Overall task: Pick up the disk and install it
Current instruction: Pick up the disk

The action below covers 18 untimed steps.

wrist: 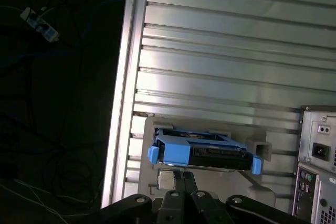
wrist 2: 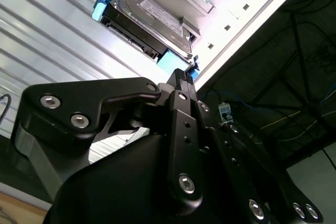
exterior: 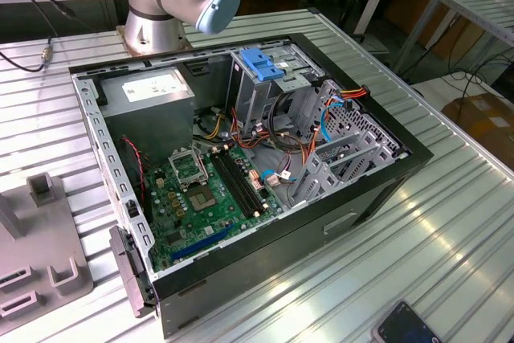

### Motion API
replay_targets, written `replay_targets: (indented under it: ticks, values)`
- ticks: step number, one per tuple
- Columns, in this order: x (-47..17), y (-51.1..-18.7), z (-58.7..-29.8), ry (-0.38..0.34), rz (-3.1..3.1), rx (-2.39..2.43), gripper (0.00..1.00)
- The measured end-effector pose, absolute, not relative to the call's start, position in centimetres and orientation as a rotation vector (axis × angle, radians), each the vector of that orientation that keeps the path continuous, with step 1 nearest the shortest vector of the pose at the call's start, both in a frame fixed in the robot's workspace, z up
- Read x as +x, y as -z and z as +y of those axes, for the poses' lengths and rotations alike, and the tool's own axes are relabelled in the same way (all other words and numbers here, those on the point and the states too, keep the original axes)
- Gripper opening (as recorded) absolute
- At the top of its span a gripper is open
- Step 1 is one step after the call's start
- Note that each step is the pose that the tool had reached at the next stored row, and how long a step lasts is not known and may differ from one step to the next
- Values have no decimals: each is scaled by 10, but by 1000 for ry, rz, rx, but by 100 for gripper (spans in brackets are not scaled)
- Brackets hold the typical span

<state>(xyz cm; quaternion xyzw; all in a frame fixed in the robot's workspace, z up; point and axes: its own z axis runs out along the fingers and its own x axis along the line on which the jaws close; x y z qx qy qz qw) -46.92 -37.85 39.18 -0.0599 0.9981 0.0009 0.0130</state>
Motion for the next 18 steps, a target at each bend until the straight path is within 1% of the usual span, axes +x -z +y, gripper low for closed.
replay_targets:
  ticks: [18]
  values:
    - [-469, -392, -379, -5, 3096, -353, 10]
